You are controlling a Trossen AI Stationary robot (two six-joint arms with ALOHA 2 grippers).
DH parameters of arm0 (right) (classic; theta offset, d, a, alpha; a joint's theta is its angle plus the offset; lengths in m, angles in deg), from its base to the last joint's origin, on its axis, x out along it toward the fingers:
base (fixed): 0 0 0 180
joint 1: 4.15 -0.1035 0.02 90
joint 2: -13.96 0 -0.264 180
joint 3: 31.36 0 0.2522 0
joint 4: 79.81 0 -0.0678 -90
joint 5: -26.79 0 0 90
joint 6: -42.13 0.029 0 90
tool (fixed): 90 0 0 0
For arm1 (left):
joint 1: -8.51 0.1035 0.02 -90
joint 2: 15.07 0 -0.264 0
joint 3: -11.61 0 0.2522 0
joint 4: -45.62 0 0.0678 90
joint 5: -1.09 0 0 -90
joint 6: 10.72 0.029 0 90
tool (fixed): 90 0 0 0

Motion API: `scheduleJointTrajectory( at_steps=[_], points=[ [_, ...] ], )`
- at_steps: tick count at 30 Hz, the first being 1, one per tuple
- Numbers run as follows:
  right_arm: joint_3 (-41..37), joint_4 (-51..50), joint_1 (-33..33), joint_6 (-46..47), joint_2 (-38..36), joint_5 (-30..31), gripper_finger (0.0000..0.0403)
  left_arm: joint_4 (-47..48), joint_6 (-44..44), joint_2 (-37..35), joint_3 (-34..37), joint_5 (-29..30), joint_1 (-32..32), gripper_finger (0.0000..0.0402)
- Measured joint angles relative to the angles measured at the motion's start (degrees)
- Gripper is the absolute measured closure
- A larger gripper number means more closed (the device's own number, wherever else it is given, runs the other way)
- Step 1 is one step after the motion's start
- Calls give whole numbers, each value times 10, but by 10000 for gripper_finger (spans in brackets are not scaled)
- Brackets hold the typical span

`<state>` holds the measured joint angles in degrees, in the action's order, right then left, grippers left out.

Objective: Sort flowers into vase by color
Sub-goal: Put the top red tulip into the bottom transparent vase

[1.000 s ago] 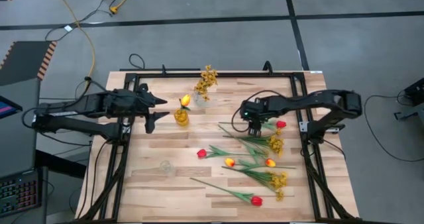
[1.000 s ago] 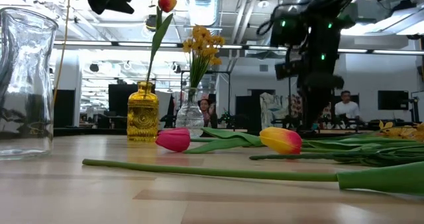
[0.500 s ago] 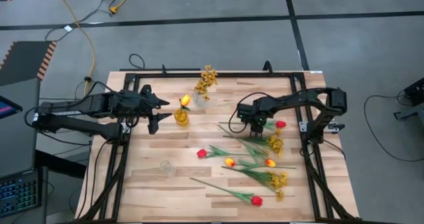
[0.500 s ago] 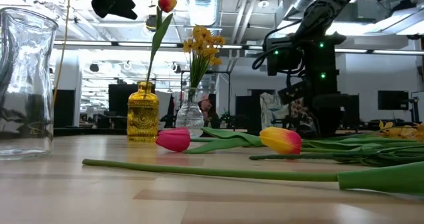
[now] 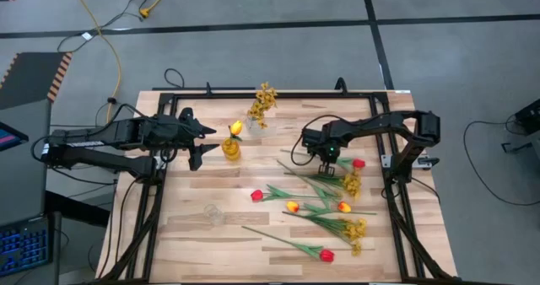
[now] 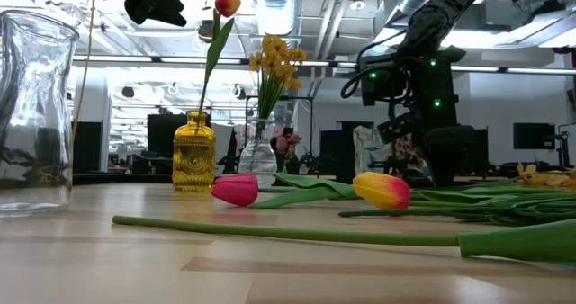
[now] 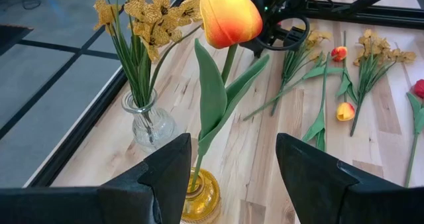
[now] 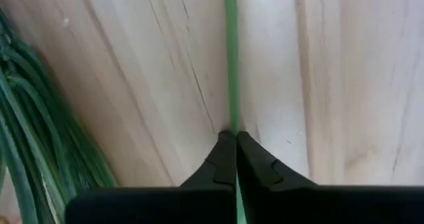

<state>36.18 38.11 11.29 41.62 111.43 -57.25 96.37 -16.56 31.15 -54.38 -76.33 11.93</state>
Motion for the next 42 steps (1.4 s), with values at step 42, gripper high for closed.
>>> scheduleJointTrajectory(
  at_steps=[42],
  points=[
    [208, -241, -237, -165, -1, 259, 380, -101, -24, 0, 0, -113, 1, 192]
  ],
)
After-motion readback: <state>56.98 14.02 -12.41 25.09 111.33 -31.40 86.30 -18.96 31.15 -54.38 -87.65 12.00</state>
